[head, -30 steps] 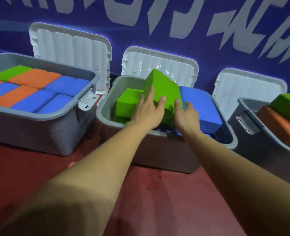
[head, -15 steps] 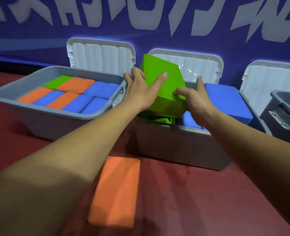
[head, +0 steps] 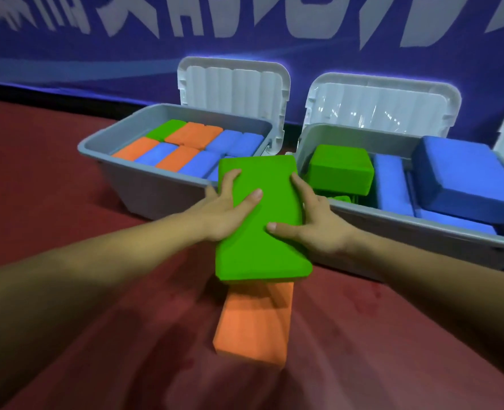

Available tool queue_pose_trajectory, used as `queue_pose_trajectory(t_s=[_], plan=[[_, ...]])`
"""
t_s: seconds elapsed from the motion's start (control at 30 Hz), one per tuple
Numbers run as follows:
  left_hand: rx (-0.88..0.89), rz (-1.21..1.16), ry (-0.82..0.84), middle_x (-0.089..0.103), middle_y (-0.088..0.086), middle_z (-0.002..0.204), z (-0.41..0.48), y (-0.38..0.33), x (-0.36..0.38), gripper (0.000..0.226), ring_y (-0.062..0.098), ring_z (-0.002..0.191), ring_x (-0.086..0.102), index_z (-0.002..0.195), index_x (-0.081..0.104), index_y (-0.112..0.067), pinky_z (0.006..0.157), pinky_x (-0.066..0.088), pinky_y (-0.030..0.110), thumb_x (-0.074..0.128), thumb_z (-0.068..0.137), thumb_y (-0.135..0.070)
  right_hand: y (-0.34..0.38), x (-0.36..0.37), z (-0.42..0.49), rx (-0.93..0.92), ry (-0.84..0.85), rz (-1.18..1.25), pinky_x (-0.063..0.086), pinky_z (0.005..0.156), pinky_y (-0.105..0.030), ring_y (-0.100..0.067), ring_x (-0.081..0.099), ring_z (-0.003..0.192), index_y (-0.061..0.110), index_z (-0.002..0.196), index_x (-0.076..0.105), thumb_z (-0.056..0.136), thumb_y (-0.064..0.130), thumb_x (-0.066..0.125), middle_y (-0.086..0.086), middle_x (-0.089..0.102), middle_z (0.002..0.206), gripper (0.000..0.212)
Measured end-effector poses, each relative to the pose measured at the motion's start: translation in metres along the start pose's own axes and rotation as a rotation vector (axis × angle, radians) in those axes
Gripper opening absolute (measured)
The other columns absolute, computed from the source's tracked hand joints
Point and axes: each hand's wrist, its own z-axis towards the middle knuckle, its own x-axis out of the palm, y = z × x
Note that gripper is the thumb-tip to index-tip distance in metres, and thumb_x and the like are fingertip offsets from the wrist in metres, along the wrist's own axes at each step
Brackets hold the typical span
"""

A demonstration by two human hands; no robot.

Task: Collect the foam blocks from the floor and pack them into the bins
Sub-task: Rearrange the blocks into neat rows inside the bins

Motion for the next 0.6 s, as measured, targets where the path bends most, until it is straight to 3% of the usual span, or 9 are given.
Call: queue_pose_trajectory(t_s=[0.07,0.13,0.27,0.4,0.5,0.6], plan=[[0.03,0.048,-0.022,0.025,0.025,0.152,-0.005,0.004,0.007,0.088,0.044,0.133,0.049,0.151,-0.005,-0.045,0.112,0.038,0.045,0.03,0.082,-0.086,-0.005,0.009,-0.006,-0.046,0.011,-0.031,0.023,0.114,-0.023,-0.025,0.032,0.146,0.046,0.159,-0.001,0.073,0.053,0.086,-0.015,0.023,0.159,0.122],[0.064,0.085,-0.028,0.03,0.021,0.144,-0.01,0.009,0.015,0.085,0.046,0.128,0.052,0.15,-0.005,-0.042,0.11,0.039,0.046,0.038,0.087,-0.079,-0.009,0.013,-0.01,-0.051,0.02,-0.059,0.026,0.108,-0.021,-0.027,0.037,0.141,0.044,0.159,-0.002,0.076,0.046,0.087,-0.016,0.026,0.155,0.122],[0.078,0.049,0.018,0.032,0.022,0.142,-0.018,0.025,0.036,0.085,0.044,0.128,0.052,0.15,-0.003,-0.035,0.111,0.037,0.045,0.045,0.09,-0.073,-0.016,0.016,-0.016,-0.021,0.069,-0.127,0.038,0.105,-0.029,-0.032,0.049,0.128,0.046,0.155,-0.003,0.072,0.049,0.088,-0.011,0.031,0.14,0.123],[0.116,0.134,0.115,0.038,0.021,0.139,-0.022,0.04,0.059,0.079,0.042,0.129,0.052,0.147,0.0,-0.04,0.111,0.038,0.046,0.042,0.09,-0.076,-0.038,0.035,-0.03,0.136,0.217,-0.162,0.038,0.112,-0.034,-0.033,0.041,0.138,0.037,0.155,-0.024,0.071,0.052,0.088,-0.019,0.028,0.153,0.14],[0.082,0.204,0.247,0.039,0.026,0.149,-0.013,0.048,0.074,0.09,0.04,0.135,0.048,0.152,-0.009,-0.04,0.113,0.037,0.045,0.036,0.086,-0.083,-0.055,0.049,-0.037,0.203,0.246,-0.201,0.042,0.105,-0.029,-0.031,0.053,0.13,0.027,0.156,-0.026,0.084,0.049,0.078,-0.022,0.043,0.15,0.128],[0.054,0.316,0.359,0.044,0.021,0.153,-0.005,0.046,0.083,0.107,0.034,0.137,0.048,0.159,-0.005,-0.03,0.113,0.038,0.04,0.026,0.077,-0.092,-0.053,0.049,-0.031,0.249,0.277,-0.248,0.041,0.089,-0.021,-0.025,0.06,0.119,0.02,0.161,-0.01,0.093,0.044,0.07,-0.016,0.054,0.146,0.107]])
